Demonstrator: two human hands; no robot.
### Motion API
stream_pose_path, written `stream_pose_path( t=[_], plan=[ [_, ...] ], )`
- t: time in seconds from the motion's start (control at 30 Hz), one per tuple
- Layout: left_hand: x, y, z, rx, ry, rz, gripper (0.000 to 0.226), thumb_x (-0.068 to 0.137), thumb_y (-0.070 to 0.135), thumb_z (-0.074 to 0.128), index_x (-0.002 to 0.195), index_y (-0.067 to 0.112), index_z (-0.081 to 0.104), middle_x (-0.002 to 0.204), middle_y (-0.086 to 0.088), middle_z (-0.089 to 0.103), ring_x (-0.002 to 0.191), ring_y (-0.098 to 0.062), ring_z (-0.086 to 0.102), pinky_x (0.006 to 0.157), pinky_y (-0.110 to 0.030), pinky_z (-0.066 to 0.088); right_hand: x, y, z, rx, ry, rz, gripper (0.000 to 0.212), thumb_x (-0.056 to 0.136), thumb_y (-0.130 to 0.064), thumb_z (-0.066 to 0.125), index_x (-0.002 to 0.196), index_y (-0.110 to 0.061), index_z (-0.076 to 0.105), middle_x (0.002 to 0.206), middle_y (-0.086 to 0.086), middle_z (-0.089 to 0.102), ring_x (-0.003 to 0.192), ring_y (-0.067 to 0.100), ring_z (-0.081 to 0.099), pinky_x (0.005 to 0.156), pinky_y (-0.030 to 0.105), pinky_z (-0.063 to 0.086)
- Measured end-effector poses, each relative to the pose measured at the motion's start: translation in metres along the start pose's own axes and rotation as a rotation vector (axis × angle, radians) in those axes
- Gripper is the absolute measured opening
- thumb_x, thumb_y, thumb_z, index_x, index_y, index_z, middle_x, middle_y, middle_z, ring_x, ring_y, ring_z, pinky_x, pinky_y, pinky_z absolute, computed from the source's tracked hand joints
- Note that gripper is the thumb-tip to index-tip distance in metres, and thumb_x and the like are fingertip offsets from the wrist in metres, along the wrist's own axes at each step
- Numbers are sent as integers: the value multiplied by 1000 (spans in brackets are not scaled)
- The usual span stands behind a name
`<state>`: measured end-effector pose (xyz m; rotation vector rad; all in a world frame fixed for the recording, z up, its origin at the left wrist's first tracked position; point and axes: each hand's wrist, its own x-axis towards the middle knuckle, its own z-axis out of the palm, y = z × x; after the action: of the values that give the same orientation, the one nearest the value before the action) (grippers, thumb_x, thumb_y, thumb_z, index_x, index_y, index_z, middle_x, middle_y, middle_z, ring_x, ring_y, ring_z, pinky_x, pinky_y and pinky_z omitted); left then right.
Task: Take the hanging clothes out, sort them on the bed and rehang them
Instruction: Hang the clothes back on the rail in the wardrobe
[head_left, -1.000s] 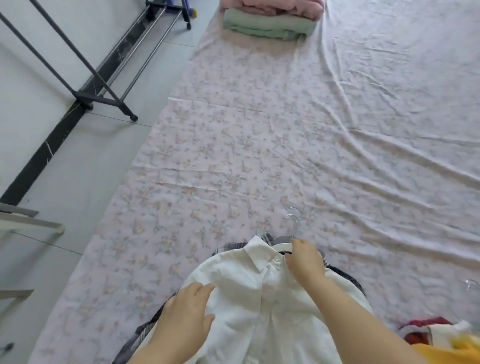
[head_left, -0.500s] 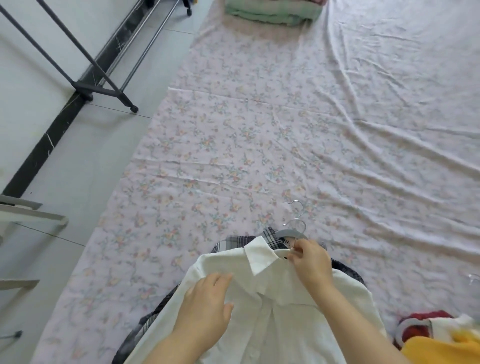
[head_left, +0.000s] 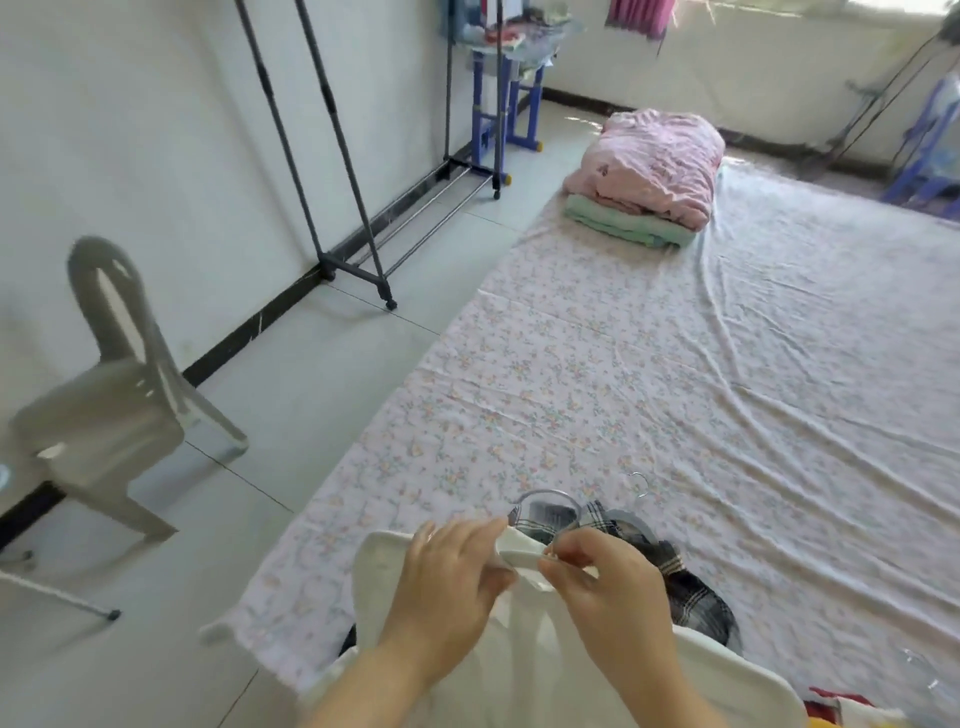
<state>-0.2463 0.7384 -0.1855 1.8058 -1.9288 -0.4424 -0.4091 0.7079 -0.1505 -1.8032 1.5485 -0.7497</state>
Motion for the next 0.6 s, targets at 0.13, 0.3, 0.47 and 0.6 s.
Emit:
stream_pose_path(
  t=[0.13, 0.3, 0.47, 0.6],
  plan=[
    [-91, -15, -77, -97, 270, -30, 36, 81, 43, 50, 99, 19, 70, 88, 10, 69, 83, -8, 58, 77, -32, 49, -58, -79, 28, 31, -64, -139, 41, 65, -16, 80, 54, -44, 52, 73, -30, 62, 74, -3, 57, 66, 9, 40],
    [-226, -41, -165, -76, 544, -234, 30, 75, 42, 54, 89, 23, 72, 80, 14, 71, 73, -4, 61, 68, -17, 41, -138, -173, 92, 27, -197, -403, 39, 72, -28, 75, 76, -57, 49, 65, -26, 59, 70, -2, 52, 65, 5, 35],
    [-366, -72, -240, -30, 821, -510, 24, 68, 28, 68, 90, 21, 73, 82, 13, 72, 82, -2, 61, 68, -26, 49, -220, -262, 160, -39, -271, -824, 31, 72, -16, 78, 97, -23, 61, 68, -26, 56, 70, 9, 57, 60, 11, 34],
    [-471, -90, -285, 58, 993, -700, 25, 66, 27, 73, 90, 20, 73, 78, 11, 71, 70, -8, 66, 63, -38, 53, -282, -331, 214, -74, -444, -1129, 37, 67, -13, 82, 99, -22, 65, 84, -7, 64, 82, 11, 59, 67, 14, 40]
  ],
)
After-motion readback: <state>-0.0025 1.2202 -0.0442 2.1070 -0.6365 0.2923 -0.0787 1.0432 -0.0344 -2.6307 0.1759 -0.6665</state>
